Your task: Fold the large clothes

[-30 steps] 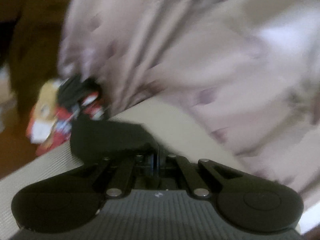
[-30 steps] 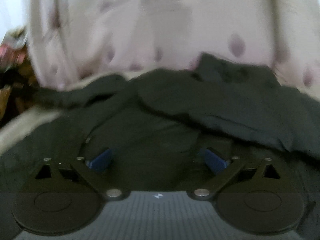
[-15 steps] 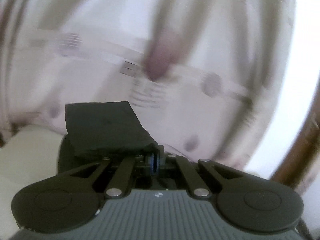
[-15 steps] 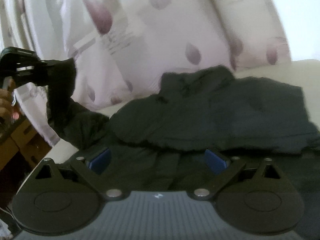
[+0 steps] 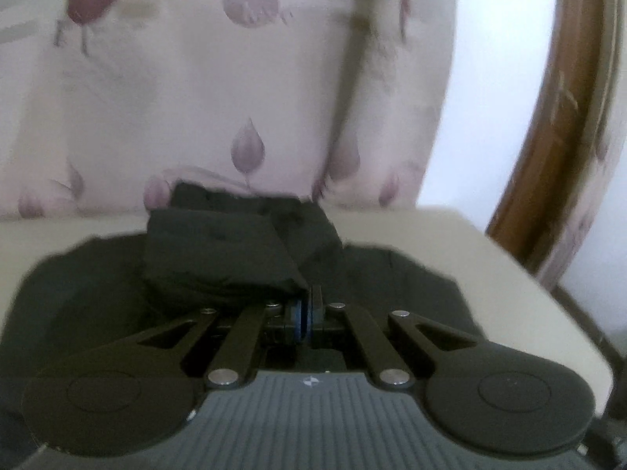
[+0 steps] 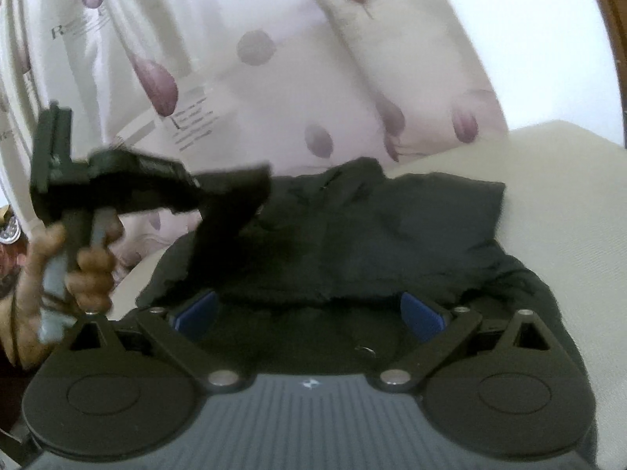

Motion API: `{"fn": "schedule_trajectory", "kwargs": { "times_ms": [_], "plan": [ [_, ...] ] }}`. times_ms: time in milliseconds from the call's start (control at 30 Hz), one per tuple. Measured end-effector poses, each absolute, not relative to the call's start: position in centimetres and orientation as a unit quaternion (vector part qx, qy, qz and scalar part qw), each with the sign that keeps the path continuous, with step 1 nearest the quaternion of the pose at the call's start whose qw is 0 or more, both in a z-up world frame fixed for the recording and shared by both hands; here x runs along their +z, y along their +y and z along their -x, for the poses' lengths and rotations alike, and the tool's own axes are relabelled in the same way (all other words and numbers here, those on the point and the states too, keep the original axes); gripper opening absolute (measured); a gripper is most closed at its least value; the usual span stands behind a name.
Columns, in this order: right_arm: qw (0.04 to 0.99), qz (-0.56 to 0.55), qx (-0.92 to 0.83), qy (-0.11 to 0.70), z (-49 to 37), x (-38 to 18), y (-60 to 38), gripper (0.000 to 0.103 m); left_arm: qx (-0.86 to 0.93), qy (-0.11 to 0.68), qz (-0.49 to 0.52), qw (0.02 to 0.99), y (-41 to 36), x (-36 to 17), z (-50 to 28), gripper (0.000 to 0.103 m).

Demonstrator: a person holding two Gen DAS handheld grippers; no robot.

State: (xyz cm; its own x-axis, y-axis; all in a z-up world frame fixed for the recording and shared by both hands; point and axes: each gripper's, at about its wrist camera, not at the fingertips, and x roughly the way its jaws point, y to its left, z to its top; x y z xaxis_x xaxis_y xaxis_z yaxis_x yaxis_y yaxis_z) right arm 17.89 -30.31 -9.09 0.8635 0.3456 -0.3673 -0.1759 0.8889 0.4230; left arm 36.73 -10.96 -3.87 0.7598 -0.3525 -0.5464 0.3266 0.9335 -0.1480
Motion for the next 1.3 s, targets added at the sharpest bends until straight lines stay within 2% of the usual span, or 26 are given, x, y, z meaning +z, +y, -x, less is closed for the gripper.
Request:
{"fn": "schedule_trajectory", "kwargs": {
  "times_ms": [100, 167, 233, 300, 367, 400, 500, 633, 733, 833, 1100, 1233, 1267, 1300],
  "plan": [
    [0.944, -0.204, 0.133, 0.223, -17.7, -9.6, -31.4, 0.101, -0.186, 0.304, -0.001, 0.935, -11.9, -6.2, -36.1, 0.003],
    [0.943, -0.211, 0.128, 0.223, -17.6, -9.9, -31.9, 0.101, -0.186, 0.302, -0.013, 0.935, -12.3, -7.1, -36.0, 0.008],
    [0.941, -0.22, 0.125, 0.223, -17.5, -10.1, -32.5, 0.101, -0.194, 0.293, -0.016, 0.936, -12.4, -7.9, -35.3, 0.024],
    [0.941, -0.224, 0.12, 0.223, -17.4, -10.3, -33.0, 0.101, -0.204, 0.271, -0.027, 0.94, -12.6, -7.9, -34.6, 0.064],
    [0.94, -0.23, 0.117, 0.222, -17.5, -10.3, -33.3, 0.101, -0.204, 0.224, -0.05, 0.952, -13.1, -7.9, -32.9, 0.084],
    [0.94, -0.233, 0.115, 0.222, -17.6, -10.3, -33.4, 0.101, -0.206, 0.199, -0.065, 0.956, -13.4, -7.8, -32.0, 0.09],
    [0.941, -0.234, 0.112, 0.219, -17.7, -10.0, -33.4, 0.101, -0.236, 0.169, -0.078, 0.954, -13.4, -7.2, -29.6, 0.093],
    [0.944, -0.229, 0.113, 0.209, -17.6, -9.1, -33.3, 0.101, -0.25, 0.177, -0.052, 0.95, -10.6, -6.6, -26.3, 0.094],
    [0.949, -0.209, 0.122, 0.202, -18.3, -7.7, -32.6, 0.101, -0.228, 0.19, -0.011, 0.955, -7.1, -5.9, -23.9, 0.103],
    [0.954, -0.164, 0.144, 0.208, -20.0, -6.4, -30.3, 0.101, -0.17, 0.219, 0.012, 0.961, -4.0, -5.4, -22.4, 0.103],
    [0.96, 0.143, 0.148, 0.19, -25.1, -6.1, -15.6, 0.101, -0.077, 0.295, 0.128, 0.944, 3.2, -5.8, -20.1, 0.103],
    [0.95, 0.224, 0.131, 0.175, -27.6, -7.6, -11.9, 0.1, -0.07, 0.31, 0.148, 0.936, 4.9, -6.3, -18.7, 0.103],
    [0.948, 0.236, 0.127, 0.173, -28.2, -7.9, -11.4, 0.098, -0.071, 0.316, 0.153, 0.933, 5.3, -6.5, -18.2, 0.103],
    [0.948, 0.24, 0.12, 0.169, -28.6, -8.1, -11.3, 0.074, -0.071, 0.32, 0.155, 0.932, 5.6, -6.6, -17.8, 0.103]
  ]
}}
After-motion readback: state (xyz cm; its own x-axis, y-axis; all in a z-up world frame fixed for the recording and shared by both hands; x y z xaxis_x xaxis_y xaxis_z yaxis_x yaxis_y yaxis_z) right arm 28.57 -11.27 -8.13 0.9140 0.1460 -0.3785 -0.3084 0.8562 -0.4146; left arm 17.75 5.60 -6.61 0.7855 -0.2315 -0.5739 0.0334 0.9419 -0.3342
